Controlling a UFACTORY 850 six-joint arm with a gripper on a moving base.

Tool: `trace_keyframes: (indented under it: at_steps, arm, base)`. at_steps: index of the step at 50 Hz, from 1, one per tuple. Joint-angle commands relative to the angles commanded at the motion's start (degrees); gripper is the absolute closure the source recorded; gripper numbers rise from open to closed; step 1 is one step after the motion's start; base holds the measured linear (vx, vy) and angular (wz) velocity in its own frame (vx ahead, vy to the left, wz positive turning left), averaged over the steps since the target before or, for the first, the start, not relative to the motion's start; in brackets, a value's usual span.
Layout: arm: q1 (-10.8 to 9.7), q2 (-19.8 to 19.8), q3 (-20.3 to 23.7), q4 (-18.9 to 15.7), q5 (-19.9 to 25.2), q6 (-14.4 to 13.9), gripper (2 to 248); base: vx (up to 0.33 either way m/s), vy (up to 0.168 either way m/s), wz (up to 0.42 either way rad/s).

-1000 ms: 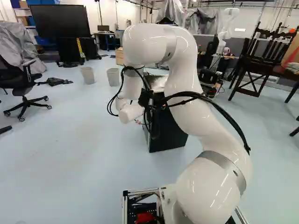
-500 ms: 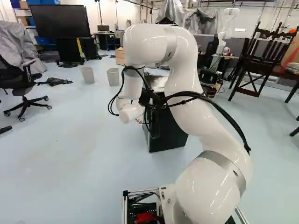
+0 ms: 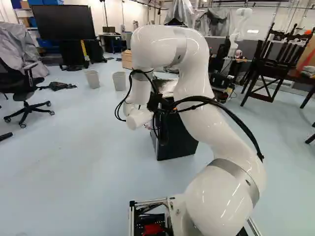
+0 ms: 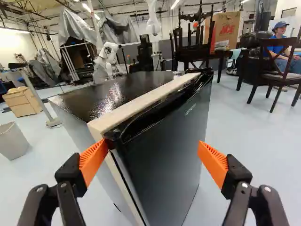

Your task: Grab a drink from the fridge

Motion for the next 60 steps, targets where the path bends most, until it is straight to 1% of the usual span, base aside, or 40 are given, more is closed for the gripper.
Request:
trace_keyframes:
  at_steps: [17,42,60]
  arm:
    - [-0.3,0.5,0.9,0.2,0.0,0.0,3]
    - [-0.8,1.6,3.2,2.4,0.0,0.0,3]
    - [-1.6,2.9,5.7,4.2,0.0,0.0,3]
  base:
    - [0.0,0.0,0.0]
    - [0.0,-0.001,-0.003]
    - [0.0,0.0,0.0]
